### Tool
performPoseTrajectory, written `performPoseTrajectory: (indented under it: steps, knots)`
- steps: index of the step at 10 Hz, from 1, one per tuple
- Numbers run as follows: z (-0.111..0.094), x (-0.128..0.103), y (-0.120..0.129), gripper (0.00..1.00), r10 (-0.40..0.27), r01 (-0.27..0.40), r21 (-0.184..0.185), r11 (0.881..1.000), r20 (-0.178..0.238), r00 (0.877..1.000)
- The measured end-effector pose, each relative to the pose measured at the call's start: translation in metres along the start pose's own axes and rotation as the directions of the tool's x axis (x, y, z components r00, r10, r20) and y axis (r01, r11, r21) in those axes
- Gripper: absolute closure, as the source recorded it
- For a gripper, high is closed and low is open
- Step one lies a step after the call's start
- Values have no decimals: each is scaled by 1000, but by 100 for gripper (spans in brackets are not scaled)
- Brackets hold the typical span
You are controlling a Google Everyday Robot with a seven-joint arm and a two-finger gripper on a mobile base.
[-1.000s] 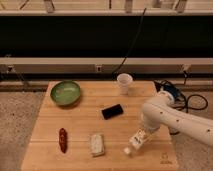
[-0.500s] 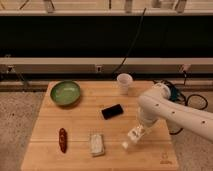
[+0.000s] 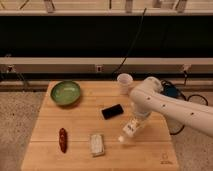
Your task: Place the bottle in the ceramic bowl
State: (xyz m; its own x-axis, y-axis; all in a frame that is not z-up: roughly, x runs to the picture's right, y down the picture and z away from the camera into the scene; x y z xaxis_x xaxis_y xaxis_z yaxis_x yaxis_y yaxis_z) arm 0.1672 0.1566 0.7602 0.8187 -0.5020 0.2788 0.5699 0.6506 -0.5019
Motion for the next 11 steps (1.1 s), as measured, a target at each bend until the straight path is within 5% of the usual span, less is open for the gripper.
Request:
performPoseTrajectory:
  steps: [11]
  knots:
    - [-11, -12, -81, 99, -139, 140, 8, 990, -79, 987]
